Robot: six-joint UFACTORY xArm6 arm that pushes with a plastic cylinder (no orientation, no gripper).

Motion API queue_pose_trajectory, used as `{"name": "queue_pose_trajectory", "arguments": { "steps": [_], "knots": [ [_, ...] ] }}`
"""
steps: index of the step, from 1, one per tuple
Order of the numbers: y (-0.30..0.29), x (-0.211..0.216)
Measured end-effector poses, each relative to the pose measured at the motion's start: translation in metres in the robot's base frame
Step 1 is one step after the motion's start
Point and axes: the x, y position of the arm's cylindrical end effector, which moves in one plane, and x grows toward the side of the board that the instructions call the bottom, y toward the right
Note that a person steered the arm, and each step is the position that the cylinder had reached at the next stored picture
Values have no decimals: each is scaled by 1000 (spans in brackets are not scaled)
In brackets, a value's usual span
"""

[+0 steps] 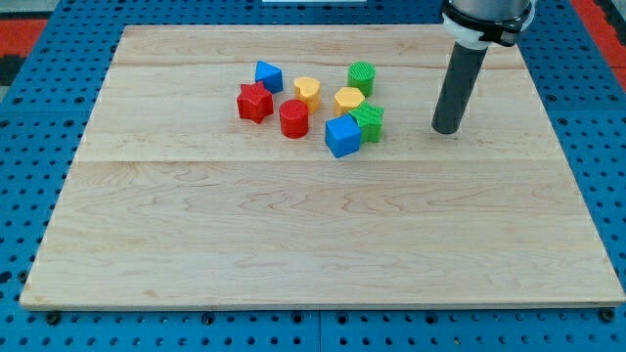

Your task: Move the green circle at the top center of the board

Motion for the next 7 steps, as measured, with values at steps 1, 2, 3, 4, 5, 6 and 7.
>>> {"name": "queue_pose_trajectory", "arguments": {
  "steps": [1, 2, 3, 4, 5, 6, 7],
  "knots": [
    [-7, 0],
    [-27, 1],
    [-15, 0],
    [12, -42],
    [23, -99],
    [-14, -98],
    [-42, -98]
  ]
}}
